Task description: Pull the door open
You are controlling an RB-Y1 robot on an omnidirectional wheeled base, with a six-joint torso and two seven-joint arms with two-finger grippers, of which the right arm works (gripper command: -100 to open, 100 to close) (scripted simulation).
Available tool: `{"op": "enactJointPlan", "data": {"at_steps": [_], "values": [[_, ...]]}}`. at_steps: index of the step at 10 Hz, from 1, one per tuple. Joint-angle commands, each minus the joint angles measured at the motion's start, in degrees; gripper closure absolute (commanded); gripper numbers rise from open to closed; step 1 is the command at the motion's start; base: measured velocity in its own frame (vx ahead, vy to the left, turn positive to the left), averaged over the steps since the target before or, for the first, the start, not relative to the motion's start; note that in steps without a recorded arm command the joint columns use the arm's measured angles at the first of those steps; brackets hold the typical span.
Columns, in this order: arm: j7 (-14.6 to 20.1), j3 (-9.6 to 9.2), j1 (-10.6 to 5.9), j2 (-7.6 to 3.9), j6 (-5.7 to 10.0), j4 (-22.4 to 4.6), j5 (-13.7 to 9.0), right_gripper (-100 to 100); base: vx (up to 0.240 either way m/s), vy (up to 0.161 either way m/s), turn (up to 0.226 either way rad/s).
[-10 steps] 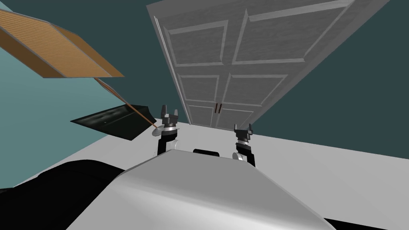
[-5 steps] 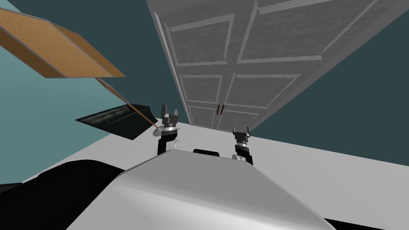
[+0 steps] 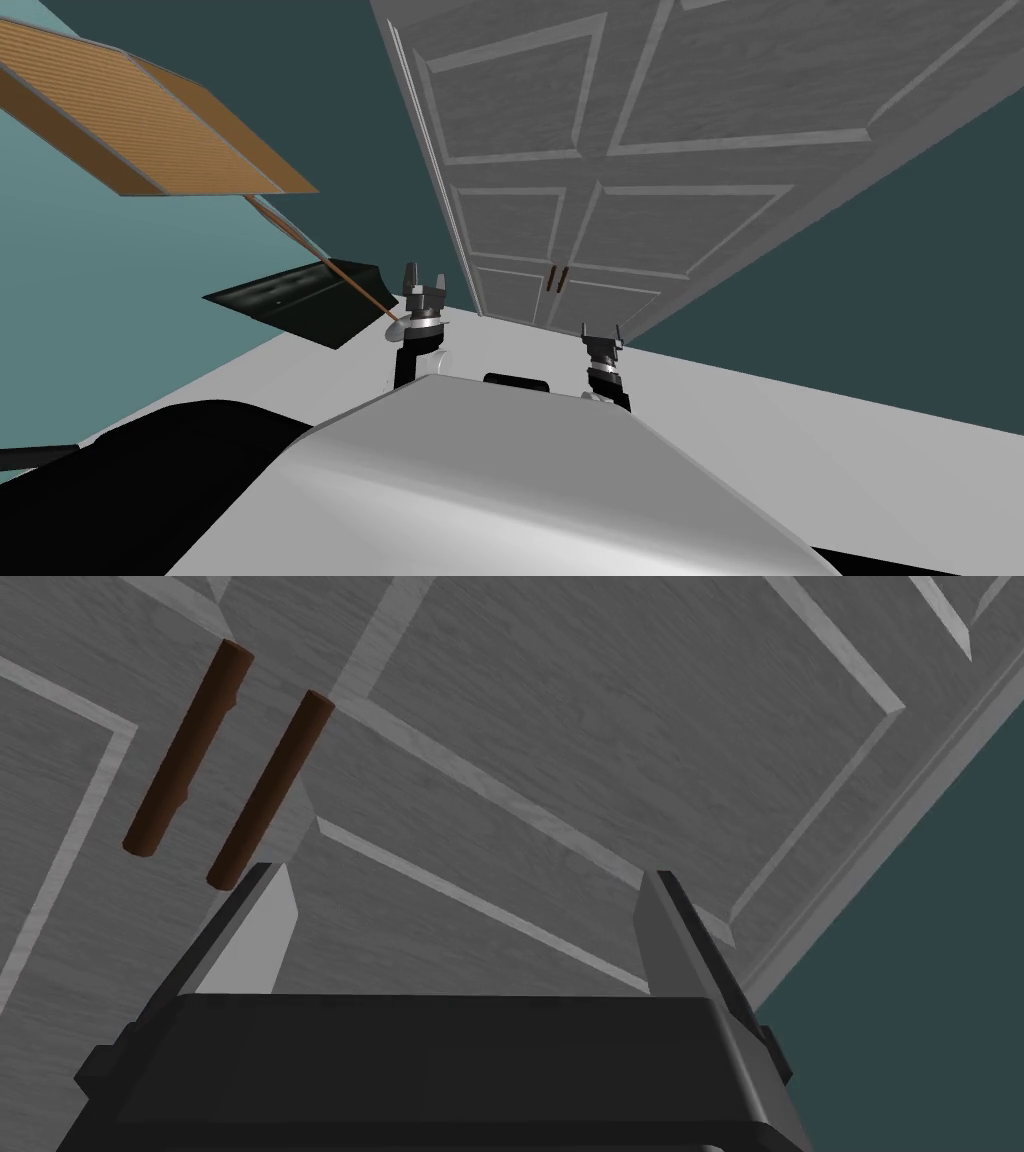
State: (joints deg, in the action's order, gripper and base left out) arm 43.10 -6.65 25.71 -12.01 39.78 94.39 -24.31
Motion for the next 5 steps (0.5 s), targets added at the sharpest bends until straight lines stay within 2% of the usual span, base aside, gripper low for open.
{"op": "enactJointPlan", "data": {"at_steps": [1,5], "values": [[2.34,-0.45,-0.36,-0.5,0.69,-2.01,-0.96,-100,0.097,0.019,0.064],[7.84,-1.6,-0.86,-1.94,2.61,-6.92,-3.24,-100,0.103,0.014,0.058]]}}
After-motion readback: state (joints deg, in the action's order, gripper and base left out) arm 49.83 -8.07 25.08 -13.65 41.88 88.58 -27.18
